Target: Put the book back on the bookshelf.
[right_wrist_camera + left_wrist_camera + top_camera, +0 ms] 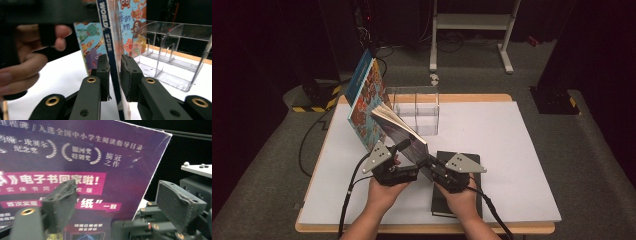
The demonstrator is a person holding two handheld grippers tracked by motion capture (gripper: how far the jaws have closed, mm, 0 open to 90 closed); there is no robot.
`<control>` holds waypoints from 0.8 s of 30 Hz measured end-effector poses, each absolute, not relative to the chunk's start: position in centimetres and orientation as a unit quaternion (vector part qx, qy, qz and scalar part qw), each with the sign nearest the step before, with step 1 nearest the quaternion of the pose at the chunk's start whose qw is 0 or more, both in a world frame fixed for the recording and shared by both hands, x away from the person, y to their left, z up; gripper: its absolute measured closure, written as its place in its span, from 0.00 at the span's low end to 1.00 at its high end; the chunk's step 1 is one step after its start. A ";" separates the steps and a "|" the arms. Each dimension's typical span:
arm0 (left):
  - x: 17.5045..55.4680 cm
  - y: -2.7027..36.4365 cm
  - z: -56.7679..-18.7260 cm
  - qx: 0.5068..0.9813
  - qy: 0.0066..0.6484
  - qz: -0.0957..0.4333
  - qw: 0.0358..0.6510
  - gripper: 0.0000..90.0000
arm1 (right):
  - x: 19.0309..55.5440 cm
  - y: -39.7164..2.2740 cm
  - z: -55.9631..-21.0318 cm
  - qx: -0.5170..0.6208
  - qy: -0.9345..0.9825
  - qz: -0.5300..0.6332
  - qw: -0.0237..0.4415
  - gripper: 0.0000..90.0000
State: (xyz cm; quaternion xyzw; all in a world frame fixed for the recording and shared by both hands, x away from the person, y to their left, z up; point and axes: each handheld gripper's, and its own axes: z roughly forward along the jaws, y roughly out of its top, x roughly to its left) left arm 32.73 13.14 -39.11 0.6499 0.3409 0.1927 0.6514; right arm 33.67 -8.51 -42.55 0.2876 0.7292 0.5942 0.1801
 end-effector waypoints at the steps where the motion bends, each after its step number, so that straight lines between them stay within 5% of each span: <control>1: 32.7 13.1 -39.1 0.649 0.342 0.192 0.652 0.18 | 33.6 -8.6 -42.7 0.287 0.731 0.594 0.176 0.80; 12: 33.0 13.1 -38.9 0.643 0.365 0.209 0.641 0.17 | 32.7 -7.6 -43.4 0.262 0.747 0.594 0.143 0.74; 19: 33.2 13.1 -39.0 0.651 0.369 0.235 0.620 0.35 | 32.4 -7.1 -43.5 0.251 0.756 0.589 0.135 0.69; 24: 33.1 12.9 -39.0 0.656 0.364 0.247 0.614 0.39 | 31.3 -9.0 -43.5 0.249 0.766 0.576 0.141 0.64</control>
